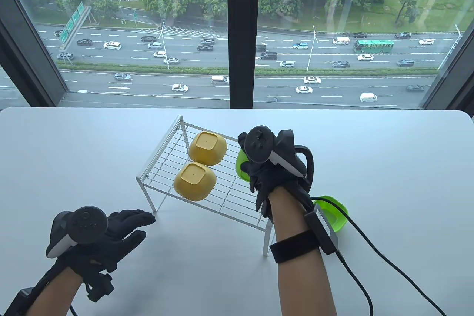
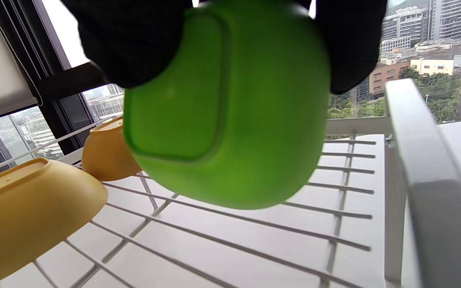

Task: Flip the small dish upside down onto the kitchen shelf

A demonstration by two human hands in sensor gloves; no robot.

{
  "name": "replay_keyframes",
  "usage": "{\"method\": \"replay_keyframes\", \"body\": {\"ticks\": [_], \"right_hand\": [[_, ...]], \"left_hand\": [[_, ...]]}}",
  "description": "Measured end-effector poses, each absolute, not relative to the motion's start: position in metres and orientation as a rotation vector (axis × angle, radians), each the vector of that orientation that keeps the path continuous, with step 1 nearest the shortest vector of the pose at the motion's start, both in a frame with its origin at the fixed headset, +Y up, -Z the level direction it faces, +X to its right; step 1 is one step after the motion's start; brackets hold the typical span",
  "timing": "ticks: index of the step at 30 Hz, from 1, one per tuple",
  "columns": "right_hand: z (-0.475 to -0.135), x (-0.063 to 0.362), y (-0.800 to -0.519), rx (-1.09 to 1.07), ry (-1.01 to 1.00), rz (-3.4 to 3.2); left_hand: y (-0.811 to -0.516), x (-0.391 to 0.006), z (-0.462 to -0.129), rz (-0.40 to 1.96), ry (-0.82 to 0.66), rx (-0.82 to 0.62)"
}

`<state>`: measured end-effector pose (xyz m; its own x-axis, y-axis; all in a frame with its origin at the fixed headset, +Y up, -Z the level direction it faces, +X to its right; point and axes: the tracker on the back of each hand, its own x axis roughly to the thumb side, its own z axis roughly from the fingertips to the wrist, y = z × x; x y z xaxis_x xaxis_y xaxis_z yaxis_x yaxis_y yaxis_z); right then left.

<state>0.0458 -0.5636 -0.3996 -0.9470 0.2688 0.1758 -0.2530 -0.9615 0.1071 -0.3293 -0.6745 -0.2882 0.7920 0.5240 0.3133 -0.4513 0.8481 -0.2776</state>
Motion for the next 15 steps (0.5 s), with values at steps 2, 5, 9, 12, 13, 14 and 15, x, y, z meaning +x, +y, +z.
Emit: {"method": "replay_keyframes", "body": {"ticks": [2,5,9,12,13,14,15], "right_hand": [[-0.404,0.045,-0.566,0.267,0.120,2.847],[-0.411,0.045,-0.571,0.239,0.133,2.867],[-0.424,0.048,-0.580,0.161,0.187,2.833],[-0.433,0.051,-0.584,0.093,0.274,2.782],[-0.435,0.051,-0.584,0.099,0.283,2.796],[-0.436,0.051,-0.585,0.101,0.293,2.803],[-0.437,0.051,-0.586,0.094,0.299,2.805]], "left_hand": [[-0.675,-0.329,-0.288,0.529,-0.393,-0.194],[-0.676,-0.329,-0.289,0.528,-0.387,-0.206],[-0.678,-0.329,-0.289,0.523,-0.383,-0.227],[-0.678,-0.328,-0.289,0.521,-0.383,-0.232],[-0.678,-0.328,-0.289,0.520,-0.384,-0.232],[-0.678,-0.328,-0.289,0.520,-0.385,-0.233],[-0.678,-0.328,-0.289,0.519,-0.385,-0.233]]}}
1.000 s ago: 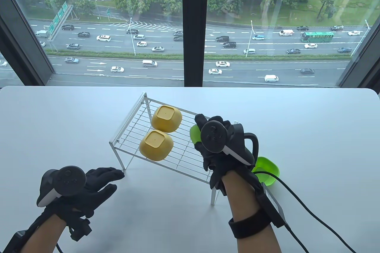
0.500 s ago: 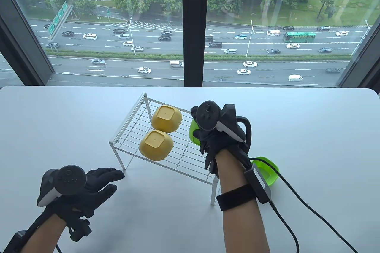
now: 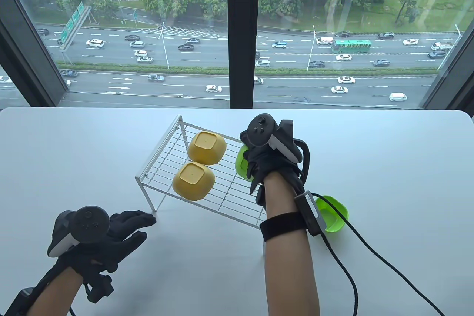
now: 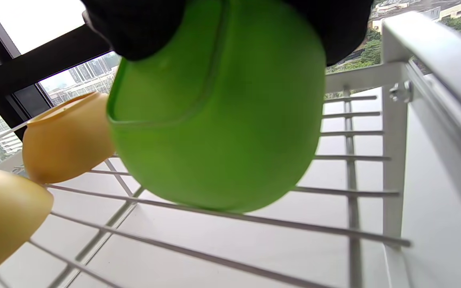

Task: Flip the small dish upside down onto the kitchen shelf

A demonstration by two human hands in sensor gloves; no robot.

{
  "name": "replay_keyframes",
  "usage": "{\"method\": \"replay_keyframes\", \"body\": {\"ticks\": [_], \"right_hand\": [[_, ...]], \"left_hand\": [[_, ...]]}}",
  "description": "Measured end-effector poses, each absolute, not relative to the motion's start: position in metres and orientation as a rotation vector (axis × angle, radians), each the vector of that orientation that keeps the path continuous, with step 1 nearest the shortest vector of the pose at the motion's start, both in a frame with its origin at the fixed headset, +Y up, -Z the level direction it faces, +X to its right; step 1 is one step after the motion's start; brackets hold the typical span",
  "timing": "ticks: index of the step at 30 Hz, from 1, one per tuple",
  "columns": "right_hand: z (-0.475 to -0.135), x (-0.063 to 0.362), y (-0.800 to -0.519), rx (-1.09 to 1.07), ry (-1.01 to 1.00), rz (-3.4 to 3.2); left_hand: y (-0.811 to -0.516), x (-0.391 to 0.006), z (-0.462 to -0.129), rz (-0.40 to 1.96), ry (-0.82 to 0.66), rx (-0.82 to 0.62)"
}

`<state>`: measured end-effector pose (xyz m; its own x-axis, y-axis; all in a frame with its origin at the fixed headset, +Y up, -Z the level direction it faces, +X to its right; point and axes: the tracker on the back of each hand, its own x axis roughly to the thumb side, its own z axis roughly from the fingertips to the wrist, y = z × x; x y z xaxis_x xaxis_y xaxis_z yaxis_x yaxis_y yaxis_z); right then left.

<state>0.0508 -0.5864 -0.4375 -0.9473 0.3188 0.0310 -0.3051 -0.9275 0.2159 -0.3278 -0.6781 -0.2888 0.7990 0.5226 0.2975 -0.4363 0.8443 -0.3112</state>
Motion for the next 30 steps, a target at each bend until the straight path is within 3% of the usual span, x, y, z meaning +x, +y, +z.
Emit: {"method": "replay_keyframes", "body": {"ticks": [18,23,25,30], "right_hand": [[-0.449,0.052,-0.605,-0.082,0.375,2.868],[-0.449,0.049,-0.604,-0.048,0.340,2.877],[-0.447,0.047,-0.602,-0.032,0.306,2.888],[-0.424,0.054,-0.582,0.058,-0.045,2.859]], "left_hand": [[-0.679,-0.325,-0.289,0.519,-0.383,-0.252],[-0.679,-0.325,-0.290,0.525,-0.383,-0.247],[-0.678,-0.327,-0.290,0.529,-0.382,-0.241],[-0.674,-0.332,-0.290,0.549,-0.364,-0.208]]}}
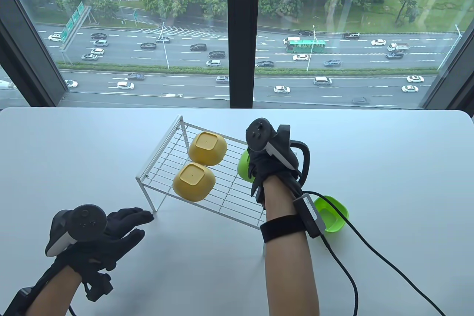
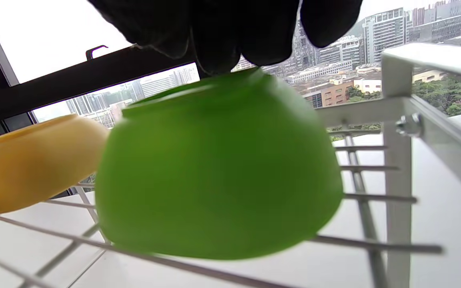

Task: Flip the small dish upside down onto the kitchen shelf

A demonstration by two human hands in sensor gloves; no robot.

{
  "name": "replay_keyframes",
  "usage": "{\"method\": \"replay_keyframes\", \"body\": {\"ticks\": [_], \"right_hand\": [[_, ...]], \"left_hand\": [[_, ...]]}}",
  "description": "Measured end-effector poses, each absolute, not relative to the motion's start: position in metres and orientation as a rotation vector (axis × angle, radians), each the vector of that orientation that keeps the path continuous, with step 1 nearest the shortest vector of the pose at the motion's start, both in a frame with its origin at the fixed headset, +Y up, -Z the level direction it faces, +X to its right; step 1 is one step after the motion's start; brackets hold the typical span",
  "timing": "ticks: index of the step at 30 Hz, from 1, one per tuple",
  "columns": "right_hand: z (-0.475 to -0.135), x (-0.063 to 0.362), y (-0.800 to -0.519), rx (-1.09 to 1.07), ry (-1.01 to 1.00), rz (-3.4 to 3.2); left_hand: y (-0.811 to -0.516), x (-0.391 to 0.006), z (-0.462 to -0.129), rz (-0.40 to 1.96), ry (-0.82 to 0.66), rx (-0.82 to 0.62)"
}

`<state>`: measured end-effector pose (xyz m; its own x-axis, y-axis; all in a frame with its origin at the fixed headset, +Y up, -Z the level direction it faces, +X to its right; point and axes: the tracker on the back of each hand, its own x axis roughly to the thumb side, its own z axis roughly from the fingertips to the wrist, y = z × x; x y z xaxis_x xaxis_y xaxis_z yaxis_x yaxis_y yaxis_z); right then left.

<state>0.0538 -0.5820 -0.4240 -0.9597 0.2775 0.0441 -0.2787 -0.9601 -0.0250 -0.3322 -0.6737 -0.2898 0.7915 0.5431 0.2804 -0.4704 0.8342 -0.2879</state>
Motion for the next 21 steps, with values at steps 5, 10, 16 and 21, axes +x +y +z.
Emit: {"method": "replay_keyframes", "body": {"ticks": [5,10,16,21], "right_hand": [[-0.398,0.069,-0.568,0.096,-0.114,2.870],[-0.373,0.089,-0.563,0.095,-0.164,2.827],[-0.344,0.121,-0.577,0.058,-0.183,2.776],[-0.319,0.143,-0.599,0.033,-0.166,2.668]], "left_hand": [[-0.671,-0.332,-0.288,0.553,-0.366,-0.189],[-0.671,-0.333,-0.288,0.552,-0.365,-0.183],[-0.671,-0.334,-0.287,0.553,-0.358,-0.181],[-0.672,-0.334,-0.287,0.553,-0.351,-0.188]]}}
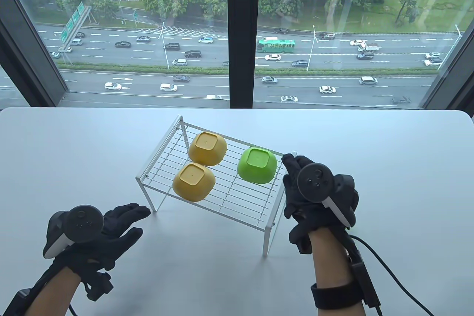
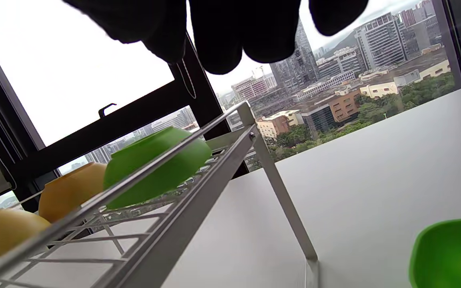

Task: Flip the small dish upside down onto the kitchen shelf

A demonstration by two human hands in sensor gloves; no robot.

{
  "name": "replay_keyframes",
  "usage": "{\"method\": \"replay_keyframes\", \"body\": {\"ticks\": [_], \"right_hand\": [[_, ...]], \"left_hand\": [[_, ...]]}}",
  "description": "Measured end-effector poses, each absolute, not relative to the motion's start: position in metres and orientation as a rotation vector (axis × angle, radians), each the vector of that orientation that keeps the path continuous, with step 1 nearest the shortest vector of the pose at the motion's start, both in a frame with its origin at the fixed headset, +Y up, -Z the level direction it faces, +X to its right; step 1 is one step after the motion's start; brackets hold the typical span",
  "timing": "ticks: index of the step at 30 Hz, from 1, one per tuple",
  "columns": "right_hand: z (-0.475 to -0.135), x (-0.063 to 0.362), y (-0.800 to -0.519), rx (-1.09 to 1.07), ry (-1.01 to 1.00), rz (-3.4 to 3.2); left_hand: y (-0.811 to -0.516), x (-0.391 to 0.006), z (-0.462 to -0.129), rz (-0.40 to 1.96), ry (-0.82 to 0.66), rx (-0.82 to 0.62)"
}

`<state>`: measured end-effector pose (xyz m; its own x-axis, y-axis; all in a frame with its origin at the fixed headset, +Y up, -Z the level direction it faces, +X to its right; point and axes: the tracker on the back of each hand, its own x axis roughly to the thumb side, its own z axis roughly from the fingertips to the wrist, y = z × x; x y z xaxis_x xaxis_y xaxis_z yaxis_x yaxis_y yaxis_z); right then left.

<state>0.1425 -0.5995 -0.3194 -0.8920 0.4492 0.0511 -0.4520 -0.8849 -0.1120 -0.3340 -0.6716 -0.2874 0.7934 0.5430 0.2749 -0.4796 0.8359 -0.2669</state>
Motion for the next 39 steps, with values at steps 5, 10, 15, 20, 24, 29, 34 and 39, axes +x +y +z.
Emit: {"method": "replay_keyframes", "body": {"ticks": [5,10,15,20,24,29,34,39], "right_hand": [[-0.303,0.159,-0.628,0.007,-0.150,2.675],[-0.297,0.180,-0.653,-0.051,-0.110,2.590],[-0.292,0.194,-0.673,-0.097,-0.090,2.587],[-0.292,0.202,-0.693,-0.146,-0.062,2.594],[-0.294,0.206,-0.706,-0.181,-0.036,2.642],[-0.296,0.213,-0.725,-0.227,0.136,2.711],[-0.296,0.214,-0.735,-0.270,0.168,2.749],[-0.301,0.210,-0.745,-0.291,0.221,2.832]], "left_hand": [[-0.672,-0.334,-0.288,0.547,-0.346,-0.193],[-0.672,-0.334,-0.288,0.551,-0.338,-0.200],[-0.673,-0.334,-0.289,0.546,-0.336,-0.205],[-0.675,-0.334,-0.290,0.537,-0.329,-0.216],[-0.676,-0.335,-0.292,0.538,-0.320,-0.219],[-0.678,-0.334,-0.293,0.535,-0.313,-0.232],[-0.680,-0.334,-0.293,0.538,-0.312,-0.252],[-0.681,-0.334,-0.293,0.544,-0.306,-0.256]]}}
